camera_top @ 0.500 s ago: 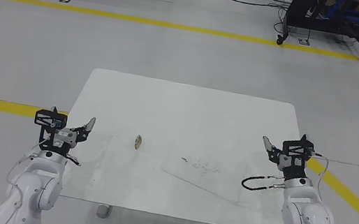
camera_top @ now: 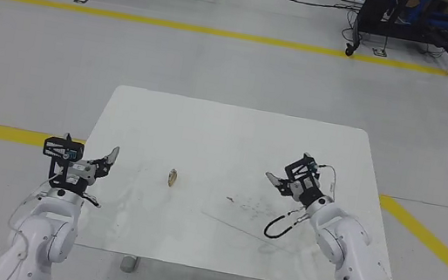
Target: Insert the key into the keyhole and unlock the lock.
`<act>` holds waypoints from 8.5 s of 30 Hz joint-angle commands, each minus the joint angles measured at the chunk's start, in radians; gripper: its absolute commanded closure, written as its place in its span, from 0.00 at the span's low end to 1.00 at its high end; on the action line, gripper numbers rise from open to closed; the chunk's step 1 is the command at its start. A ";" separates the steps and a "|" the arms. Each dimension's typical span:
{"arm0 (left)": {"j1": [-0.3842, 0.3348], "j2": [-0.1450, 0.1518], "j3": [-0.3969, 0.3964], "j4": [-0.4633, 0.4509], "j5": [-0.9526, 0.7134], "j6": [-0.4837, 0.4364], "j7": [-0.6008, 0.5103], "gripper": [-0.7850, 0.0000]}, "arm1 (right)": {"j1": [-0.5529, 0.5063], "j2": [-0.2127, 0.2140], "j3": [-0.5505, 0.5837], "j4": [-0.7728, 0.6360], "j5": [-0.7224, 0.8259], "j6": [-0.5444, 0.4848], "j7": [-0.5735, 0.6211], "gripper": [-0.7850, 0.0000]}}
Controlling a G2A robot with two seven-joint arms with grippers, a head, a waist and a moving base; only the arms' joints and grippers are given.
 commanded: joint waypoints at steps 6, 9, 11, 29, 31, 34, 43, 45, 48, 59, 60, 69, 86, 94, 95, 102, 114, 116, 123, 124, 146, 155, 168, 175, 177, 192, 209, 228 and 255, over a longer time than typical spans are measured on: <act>0.000 0.000 0.000 0.000 0.000 0.000 0.000 0.00 | -0.002 0.000 0.002 -0.002 0.000 0.002 0.000 0.00; 0.000 0.000 0.000 0.000 0.000 0.000 0.000 0.00 | 0.000 -0.001 -0.003 0.008 0.007 -0.008 0.005 0.00; 0.000 0.000 0.000 0.000 0.000 0.000 0.000 0.00 | 0.056 -0.004 -0.033 0.074 0.036 -0.096 0.034 0.00; 0.000 0.000 0.000 0.000 0.000 0.000 0.000 0.00 | 0.410 -0.043 -0.304 0.471 -0.042 -0.641 -0.101 0.00; 0.000 0.000 0.000 0.000 0.000 0.000 0.000 0.00 | 0.422 -0.045 -0.324 0.486 -0.064 -0.674 -0.112 0.04; 0.000 0.000 0.000 0.000 0.000 0.000 0.000 0.00 | 0.440 -0.051 -0.359 0.510 -0.080 -0.706 -0.109 0.12; 0.000 0.000 0.000 0.000 0.000 0.000 0.000 0.00 | 0.485 -0.078 -0.436 0.569 -0.073 -0.686 -0.062 0.62; 0.000 0.000 0.000 0.000 0.000 0.000 0.000 0.00 | 0.492 -0.082 -0.442 0.579 -0.072 -0.665 -0.050 0.85; 0.000 0.000 0.000 0.000 0.000 0.000 0.000 0.00 | 0.498 -0.084 -0.445 0.581 -0.071 -0.639 -0.044 1.00; 0.000 0.000 0.000 0.000 0.000 0.000 0.000 0.00 | 0.516 -0.079 -0.472 0.526 -0.147 -0.666 -0.093 1.00; 0.000 0.000 0.000 0.000 0.000 0.000 0.000 0.00 | 0.522 -0.081 -0.479 0.524 -0.150 -0.667 -0.093 1.00; 0.000 0.000 0.000 0.000 0.000 0.000 0.000 0.00 | 0.548 -0.092 -0.503 0.536 -0.144 -0.672 -0.082 1.00; 0.014 0.020 0.042 -0.169 -0.098 -0.466 -0.222 0.00 | 0.539 -0.075 -0.495 0.520 -0.209 -0.678 -0.216 1.00; -0.097 0.016 0.209 -0.151 0.068 -0.474 -0.363 0.00 | 0.547 -0.061 -0.504 0.560 -0.271 -0.713 -0.360 1.00; -0.112 0.013 0.234 -0.138 0.085 -0.461 -0.369 0.00 | 0.549 -0.061 -0.506 0.566 -0.276 -0.716 -0.377 1.00; -0.203 -0.005 0.379 -0.055 0.163 -0.405 -0.396 0.00 | 0.563 -0.053 -0.516 0.606 -0.314 -0.718 -0.500 1.00; -0.336 -0.039 0.543 0.082 0.216 -0.315 -0.473 0.00 | 0.587 -0.046 -0.541 0.660 -0.359 -0.709 -0.639 1.00; -0.351 -0.043 0.559 0.101 0.217 -0.303 -0.474 0.00 | 0.593 -0.047 -0.547 0.669 -0.362 -0.708 -0.652 1.00; -0.388 -0.056 0.593 0.159 0.214 -0.284 -0.475 0.00 | 0.609 -0.044 -0.558 0.692 -0.369 -0.710 -0.721 1.00; -0.391 -0.057 0.595 0.165 0.212 -0.282 -0.475 0.00 | 0.611 -0.043 -0.558 0.697 -0.370 -0.711 -0.735 1.00; -0.370 -0.052 0.492 0.069 0.166 -0.234 -0.459 0.00 | 0.664 -0.048 -0.626 0.828 -0.344 -0.687 -0.959 1.00; -0.215 -0.016 0.214 -0.098 0.103 -0.233 -0.364 0.00 | 0.654 -0.049 -0.623 0.816 -0.323 -0.682 -0.964 1.00; -0.146 -0.010 0.109 -0.108 -0.050 -0.258 -0.306 0.00 | 0.568 -0.021 -0.660 0.714 0.329 -0.728 -0.918 1.00; -0.127 -0.014 0.106 -0.057 -0.356 -0.395 -0.250 0.00 | 0.564 -0.022 -0.660 0.706 0.337 -0.728 -0.918 1.00; -0.143 -0.013 0.108 -0.008 -0.639 -0.529 -0.326 0.00 | 0.541 -0.028 -0.666 0.702 0.409 -0.728 -0.885 1.00; -0.499 -0.001 0.275 0.352 -1.603 -0.659 -1.038 0.30 | 0.555 -0.115 -0.852 0.655 1.381 -0.728 -0.409 1.00; -0.509 0.004 0.318 0.351 -1.387 -0.609 -0.882 0.53 | 0.514 -0.175 -0.658 0.663 1.789 -0.728 0.217 1.00; -0.529 0.010 0.346 0.348 -1.361 -0.518 -0.849 0.76 | 0.505 -0.293 -0.434 0.801 1.830 -0.728 0.584 1.00; -0.527 0.020 0.356 0.336 -1.341 -0.433 -0.791 1.00 | 0.483 -0.367 -0.248 0.854 1.724 -0.728 0.697 0.98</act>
